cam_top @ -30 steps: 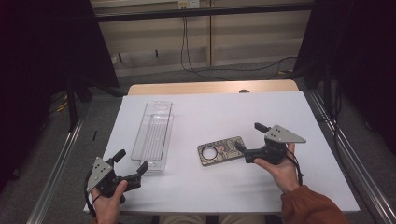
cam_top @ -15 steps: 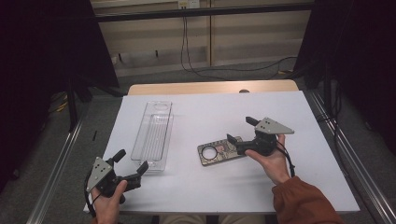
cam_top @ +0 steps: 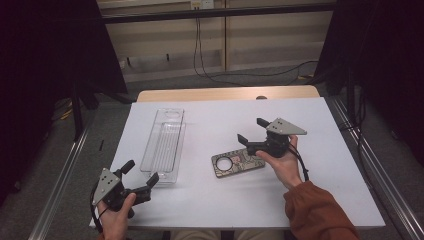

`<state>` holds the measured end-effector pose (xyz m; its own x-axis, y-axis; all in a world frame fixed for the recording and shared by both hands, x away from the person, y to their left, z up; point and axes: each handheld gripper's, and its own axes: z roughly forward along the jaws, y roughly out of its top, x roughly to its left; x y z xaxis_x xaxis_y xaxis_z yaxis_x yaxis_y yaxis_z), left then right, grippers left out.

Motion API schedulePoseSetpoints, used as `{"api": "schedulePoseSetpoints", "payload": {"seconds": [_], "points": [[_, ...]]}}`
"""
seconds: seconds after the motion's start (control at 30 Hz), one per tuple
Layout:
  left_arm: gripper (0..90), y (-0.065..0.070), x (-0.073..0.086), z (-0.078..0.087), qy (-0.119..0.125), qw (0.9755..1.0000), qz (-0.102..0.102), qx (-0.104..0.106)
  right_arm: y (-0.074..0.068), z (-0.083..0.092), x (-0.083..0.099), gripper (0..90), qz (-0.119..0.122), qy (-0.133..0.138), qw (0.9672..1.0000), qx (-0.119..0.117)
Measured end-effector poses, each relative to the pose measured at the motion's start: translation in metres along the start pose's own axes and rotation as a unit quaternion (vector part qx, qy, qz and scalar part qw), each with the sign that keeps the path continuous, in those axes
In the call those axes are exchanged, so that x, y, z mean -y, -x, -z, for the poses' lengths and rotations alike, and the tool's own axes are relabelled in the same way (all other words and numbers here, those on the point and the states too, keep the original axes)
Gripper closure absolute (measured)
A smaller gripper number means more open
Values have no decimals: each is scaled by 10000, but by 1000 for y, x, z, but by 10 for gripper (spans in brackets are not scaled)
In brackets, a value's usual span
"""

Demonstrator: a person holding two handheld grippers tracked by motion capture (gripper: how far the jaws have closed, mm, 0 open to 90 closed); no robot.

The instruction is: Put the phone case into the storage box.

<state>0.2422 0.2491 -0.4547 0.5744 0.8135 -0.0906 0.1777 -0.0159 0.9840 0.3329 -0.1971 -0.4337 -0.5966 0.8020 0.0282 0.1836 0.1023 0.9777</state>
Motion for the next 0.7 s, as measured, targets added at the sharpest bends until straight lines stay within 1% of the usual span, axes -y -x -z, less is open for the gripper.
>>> {"api": "schedulePoseSetpoints", "payload": {"seconds": [0.1,0.2,0.27,0.33,0.4,0.43,0.5,0.53,0.57,0.6,0.63,0.67,0.7], "points": [[32,0,0,0,-10,10000,-5,21,3,-6,-5,135,21,41,10000,24],[32,0,0,0,-2,10000,1,17,3,-10,-8,151,-10,49,10000,-3],[32,0,0,0,-5,10000,6,12,4,-13,-10,171,-29,53,10000,56],[32,0,0,0,1,10000,11,13,6,-18,-12,230,-48,47,10000,15],[32,0,0,0,2,10000,4,18,6,-19,-12,237,-50,35,10000,31],[32,0,0,0,2,10000,6,18,6,-22,-12,267,-29,6,10000,-16],[32,0,0,0,0,10000,18,20,6,-23,-12,284,-5,6,10000,-44],[32,0,0,0,6,10000,29,-8,5,-25,-11,329,-8,3,10000,-31],[32,-1,0,0,-9,10000,12,0,5,-25,-11,329,-8,3,10000,-31],[32,0,0,0,-7,10000,17,-7,5,-27,-11,388,-12,10,10000,-64],[32,0,0,0,-7,10000,16,-8,6,-28,-12,425,-36,14,9999,-100],[32,0,0,0,10,10000,17,18,6,-28,-12,425,-36,14,9999,-100],[32,0,0,0,3,10000,4,16,6,-29,-12,466,-46,4,9999,-107]]}}
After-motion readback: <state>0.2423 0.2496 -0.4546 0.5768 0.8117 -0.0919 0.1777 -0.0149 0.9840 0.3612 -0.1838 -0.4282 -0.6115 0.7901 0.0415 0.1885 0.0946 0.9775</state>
